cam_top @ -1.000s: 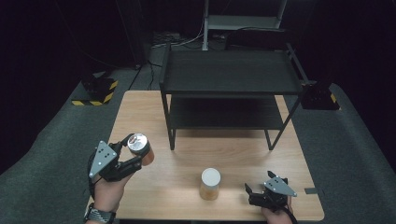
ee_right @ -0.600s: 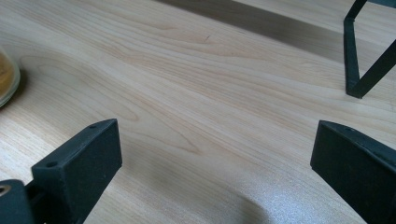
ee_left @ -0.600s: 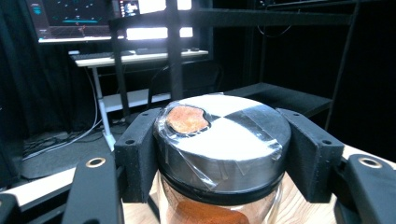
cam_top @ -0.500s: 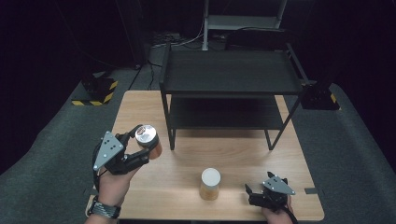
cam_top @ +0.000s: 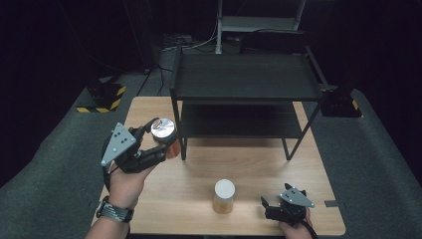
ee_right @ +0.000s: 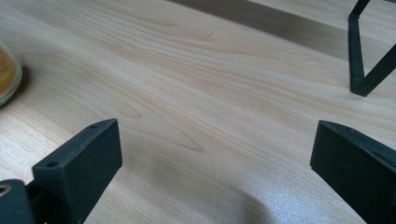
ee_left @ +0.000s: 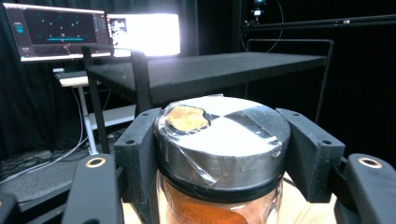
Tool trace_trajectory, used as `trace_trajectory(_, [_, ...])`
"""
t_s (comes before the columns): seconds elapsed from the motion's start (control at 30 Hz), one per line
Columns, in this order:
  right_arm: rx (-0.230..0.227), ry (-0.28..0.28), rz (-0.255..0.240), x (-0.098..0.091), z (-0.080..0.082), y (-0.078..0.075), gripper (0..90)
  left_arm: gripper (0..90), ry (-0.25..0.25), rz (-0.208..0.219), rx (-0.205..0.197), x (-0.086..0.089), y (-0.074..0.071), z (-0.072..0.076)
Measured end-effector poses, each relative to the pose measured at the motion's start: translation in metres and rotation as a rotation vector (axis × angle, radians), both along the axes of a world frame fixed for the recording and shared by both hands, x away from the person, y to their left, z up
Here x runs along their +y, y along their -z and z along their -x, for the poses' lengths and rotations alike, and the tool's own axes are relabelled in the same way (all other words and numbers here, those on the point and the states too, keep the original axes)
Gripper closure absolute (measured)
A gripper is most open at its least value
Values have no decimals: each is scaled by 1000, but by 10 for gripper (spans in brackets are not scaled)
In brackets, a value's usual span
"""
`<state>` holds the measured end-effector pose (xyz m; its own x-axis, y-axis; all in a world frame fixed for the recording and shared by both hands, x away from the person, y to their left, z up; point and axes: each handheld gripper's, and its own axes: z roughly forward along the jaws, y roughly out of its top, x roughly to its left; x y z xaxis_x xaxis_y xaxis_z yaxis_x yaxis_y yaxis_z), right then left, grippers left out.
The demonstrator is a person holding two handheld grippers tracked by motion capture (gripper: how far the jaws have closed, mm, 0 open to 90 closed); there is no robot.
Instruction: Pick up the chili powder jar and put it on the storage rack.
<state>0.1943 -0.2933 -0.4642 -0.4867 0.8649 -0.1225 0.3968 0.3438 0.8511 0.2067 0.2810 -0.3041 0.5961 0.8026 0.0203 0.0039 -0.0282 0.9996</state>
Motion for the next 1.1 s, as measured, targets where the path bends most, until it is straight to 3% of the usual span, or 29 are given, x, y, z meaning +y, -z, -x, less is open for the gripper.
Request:
trace_trajectory(0.1, [1, 1, -1, 0, 0, 0, 14, 348, 2, -5, -11, -3, -7, -1])
trace_trajectory(0.3, [1, 1, -6, -1, 0, 0, 14, 348, 7, 33, -35, -9, -17, -3])
trace_trajectory(0.83, [0, -2, -13, -2, 0, 0, 14, 348, 18, 25, -73, -26, -49, -13])
trace_trajectory(1.1, [-1, -2, -16, -3, 0, 1, 14, 348, 26, 66, -75, -35, -58, -26])
